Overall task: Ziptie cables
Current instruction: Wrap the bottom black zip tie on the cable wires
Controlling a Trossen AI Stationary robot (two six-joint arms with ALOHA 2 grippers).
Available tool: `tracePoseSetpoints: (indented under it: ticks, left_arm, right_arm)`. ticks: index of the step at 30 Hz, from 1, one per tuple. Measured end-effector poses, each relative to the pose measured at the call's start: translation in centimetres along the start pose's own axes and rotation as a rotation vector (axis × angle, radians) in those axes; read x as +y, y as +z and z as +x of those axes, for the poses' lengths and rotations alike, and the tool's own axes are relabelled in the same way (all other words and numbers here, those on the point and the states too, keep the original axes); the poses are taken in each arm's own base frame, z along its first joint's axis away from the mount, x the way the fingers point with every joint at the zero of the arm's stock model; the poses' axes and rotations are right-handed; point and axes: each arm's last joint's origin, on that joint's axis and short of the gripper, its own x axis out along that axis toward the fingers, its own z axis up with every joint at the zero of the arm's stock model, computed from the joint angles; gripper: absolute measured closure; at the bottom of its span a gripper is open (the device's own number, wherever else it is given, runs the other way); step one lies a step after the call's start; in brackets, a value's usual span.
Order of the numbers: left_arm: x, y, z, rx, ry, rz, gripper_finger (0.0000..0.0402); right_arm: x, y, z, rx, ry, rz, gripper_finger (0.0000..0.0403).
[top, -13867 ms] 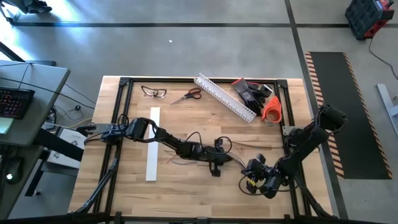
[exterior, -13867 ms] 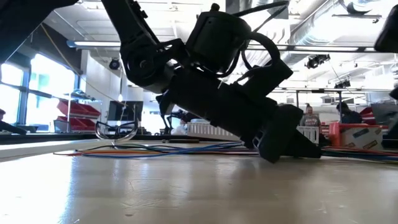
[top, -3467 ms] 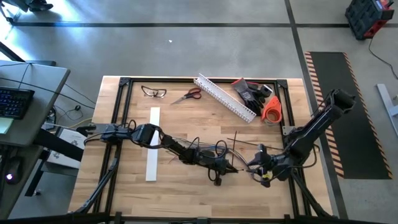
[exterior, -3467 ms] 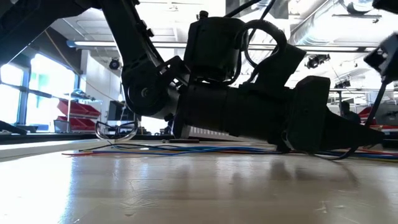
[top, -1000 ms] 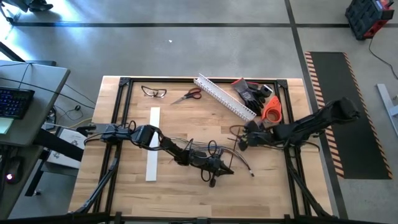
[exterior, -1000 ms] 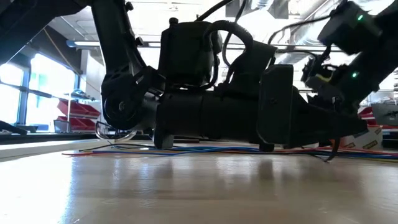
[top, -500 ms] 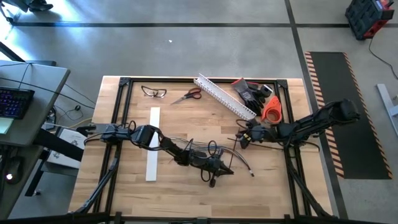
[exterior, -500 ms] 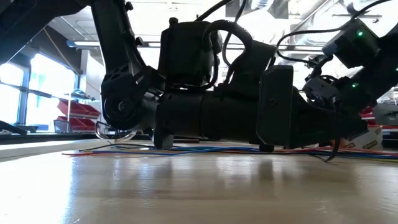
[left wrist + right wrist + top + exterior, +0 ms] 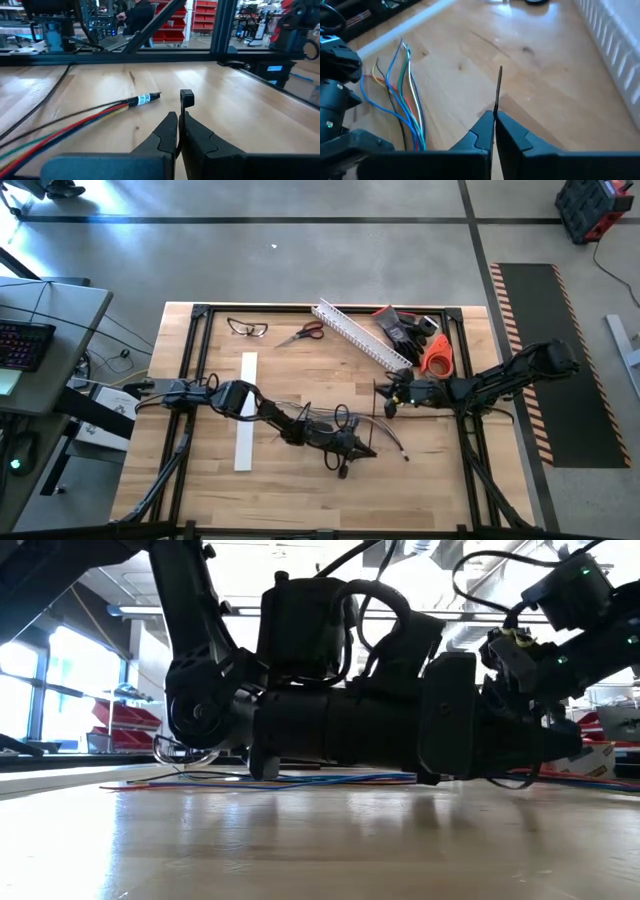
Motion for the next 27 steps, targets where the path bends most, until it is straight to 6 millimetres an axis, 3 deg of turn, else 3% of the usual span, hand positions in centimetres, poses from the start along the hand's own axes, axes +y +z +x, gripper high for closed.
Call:
tracePoseSetpoints:
  ticks: [9,16,21,27]
  left_arm:
    - [0.1,-0.4,0.0,0.054,0.021,0.001,0.0402]
    - [0.0,0.7,0.1,0.121,0.028,0.028,0.0402]
    - [0.0,0.9,0.1,0.121,0.027,0.026,0.0402]
    - [0.0,1.0,0.1,0.111,0.027,0.021,0.0402]
  right_arm:
    - [1.3,0.9,-0.1,-0.131,0.082,-0.148,0.0403]
    - [3.3,0.4,0.1,-0.148,0.148,-0.372,0.0403]
    - [5.5,0.6,-1.2,-0.237,0.122,-0.54,0.0403]
    - [7.7,0.7,-3.3,-0.265,0.174,-0.601,0.0403]
